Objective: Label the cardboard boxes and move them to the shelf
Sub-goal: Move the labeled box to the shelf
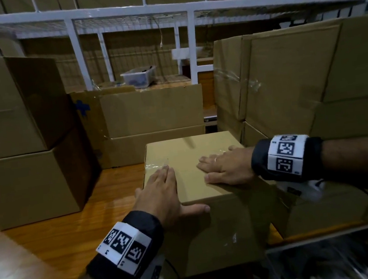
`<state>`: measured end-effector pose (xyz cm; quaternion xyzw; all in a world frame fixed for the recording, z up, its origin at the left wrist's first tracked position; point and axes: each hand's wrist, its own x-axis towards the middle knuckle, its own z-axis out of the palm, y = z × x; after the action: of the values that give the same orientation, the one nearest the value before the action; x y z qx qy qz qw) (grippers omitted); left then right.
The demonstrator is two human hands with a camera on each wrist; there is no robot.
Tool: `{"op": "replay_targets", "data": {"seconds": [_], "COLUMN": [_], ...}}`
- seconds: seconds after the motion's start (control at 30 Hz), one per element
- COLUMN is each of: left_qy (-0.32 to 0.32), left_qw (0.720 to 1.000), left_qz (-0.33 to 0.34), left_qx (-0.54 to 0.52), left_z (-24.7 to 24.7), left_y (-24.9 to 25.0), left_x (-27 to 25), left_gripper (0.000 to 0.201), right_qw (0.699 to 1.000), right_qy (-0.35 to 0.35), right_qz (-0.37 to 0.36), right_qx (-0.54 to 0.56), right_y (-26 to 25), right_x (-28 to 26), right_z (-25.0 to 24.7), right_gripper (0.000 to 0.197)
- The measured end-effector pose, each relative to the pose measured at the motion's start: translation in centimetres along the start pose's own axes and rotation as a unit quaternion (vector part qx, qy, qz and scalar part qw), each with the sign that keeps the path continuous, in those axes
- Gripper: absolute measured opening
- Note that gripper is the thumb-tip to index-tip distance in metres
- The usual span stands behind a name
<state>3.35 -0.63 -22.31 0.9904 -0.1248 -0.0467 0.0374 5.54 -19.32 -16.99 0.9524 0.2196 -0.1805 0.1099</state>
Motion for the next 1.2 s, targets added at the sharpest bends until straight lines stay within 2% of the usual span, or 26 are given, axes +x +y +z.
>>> {"op": "replay_targets", "data": {"seconds": [0.13, 0.33, 0.47, 0.63, 0.77, 0.87, 1.07, 1.2], "left_qy": [0.007, 0.015, 0.042, 0.093, 0.142, 0.143, 0.153, 0.149], "left_qw": [1.0, 1.0, 0.999, 0.995, 0.989, 0.987, 0.987, 0.987], "left_qz": [0.004, -0.001, 0.002, 0.011, -0.003, -0.011, -0.026, -0.059], "left_qx": [-0.001, -0.009, -0.001, 0.031, 0.047, 0.069, 0.03, 0.005], "left_z": [0.0, 0.3, 0.4, 1.0, 2.0, 2.8, 3.3, 3.6], "left_y": [-0.2, -0.5, -0.4, 0.1, 0.4, 0.9, 1.1, 1.6], "left_x": [-0.1, 0.2, 0.1, -1.3, -2.4, -2.4, -2.2, -2.2], "left_gripper": [0.133, 0.132, 0.126, 0.11, 0.1, 0.103, 0.107, 0.11], "right_qw": [0.998, 0.993, 0.98, 0.961, 0.951, 0.952, 0.947, 0.931], "right_qy": [0.012, 0.068, 0.11, 0.195, 0.229, 0.242, 0.266, 0.282], "right_qz": [-0.015, 0.042, 0.106, 0.128, 0.132, 0.125, 0.128, 0.167], "right_qx": [0.057, 0.086, 0.128, 0.15, 0.162, 0.141, 0.13, 0.16], "right_y": [-0.3, 0.9, 1.0, 0.7, 0.3, -0.2, 0.0, -0.3], "right_x": [-2.4, -5.9, -7.1, -6.6, -5.6, -4.9, -4.5, -4.5], "right_z": [1.5, 3.1, 5.8, 8.2, 8.9, 9.1, 9.6, 10.1], "right_gripper": [0.057, 0.063, 0.078, 0.093, 0.098, 0.097, 0.095, 0.1]}}
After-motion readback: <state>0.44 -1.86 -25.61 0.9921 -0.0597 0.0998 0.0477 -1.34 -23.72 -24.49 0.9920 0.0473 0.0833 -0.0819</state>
